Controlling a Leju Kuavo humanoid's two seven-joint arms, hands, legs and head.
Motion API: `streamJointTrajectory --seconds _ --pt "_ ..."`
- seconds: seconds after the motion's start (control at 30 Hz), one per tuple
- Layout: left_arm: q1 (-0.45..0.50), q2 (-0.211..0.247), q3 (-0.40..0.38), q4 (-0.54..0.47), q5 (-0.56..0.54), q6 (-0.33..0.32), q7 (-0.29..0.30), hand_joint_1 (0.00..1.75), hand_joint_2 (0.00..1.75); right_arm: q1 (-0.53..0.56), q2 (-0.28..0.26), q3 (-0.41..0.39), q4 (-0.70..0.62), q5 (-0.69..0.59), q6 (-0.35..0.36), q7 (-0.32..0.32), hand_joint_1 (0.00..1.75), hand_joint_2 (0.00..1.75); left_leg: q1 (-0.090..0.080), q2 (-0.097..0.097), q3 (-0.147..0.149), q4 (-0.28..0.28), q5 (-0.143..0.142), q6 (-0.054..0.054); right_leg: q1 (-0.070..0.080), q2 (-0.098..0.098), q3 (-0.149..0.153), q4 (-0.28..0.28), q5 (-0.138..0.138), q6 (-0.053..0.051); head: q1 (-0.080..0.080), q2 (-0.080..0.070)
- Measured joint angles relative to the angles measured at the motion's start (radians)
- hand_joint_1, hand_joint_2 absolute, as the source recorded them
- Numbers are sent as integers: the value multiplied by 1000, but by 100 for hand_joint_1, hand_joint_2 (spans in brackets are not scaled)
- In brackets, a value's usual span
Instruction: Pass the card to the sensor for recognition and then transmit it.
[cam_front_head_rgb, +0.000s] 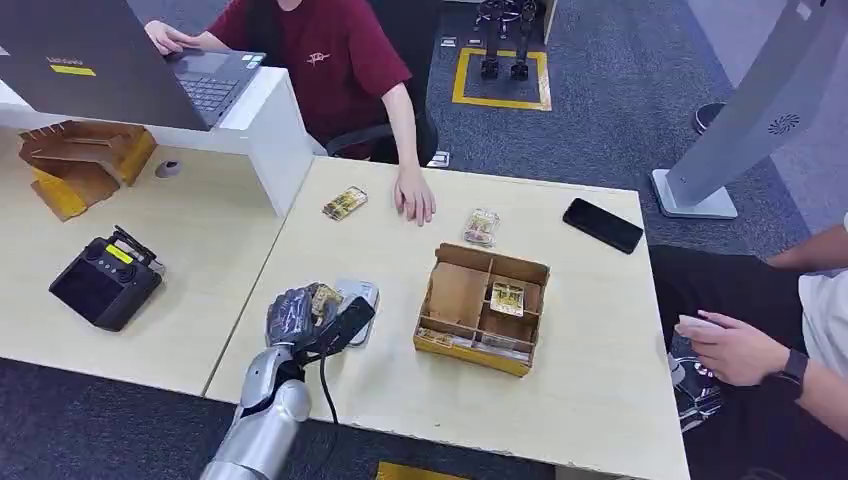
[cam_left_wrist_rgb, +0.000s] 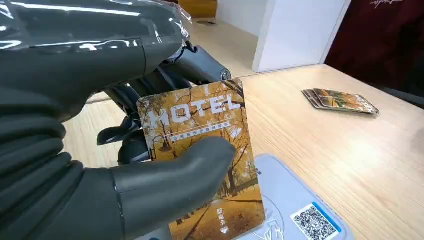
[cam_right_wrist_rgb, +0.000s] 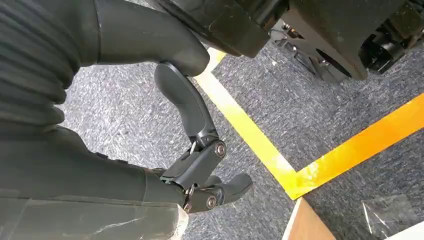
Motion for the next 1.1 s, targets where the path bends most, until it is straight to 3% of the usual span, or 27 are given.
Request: streamJointTrajectory --seconds 0.5,1.1 --pt "-4 -31 8 47 -51 29 -11 175 175 -7 4 0 -3 8 -1 0 0 175 0 0 0 0 0 0 0 0 0 0 0 0 0 0" --pt "-23 -32 8 122 -169 124 40 175 175 -16 17 0 -8 22 -7 -34 0 175 0 0 0 0 0 0 0 0 1 1 0 0 0 0"
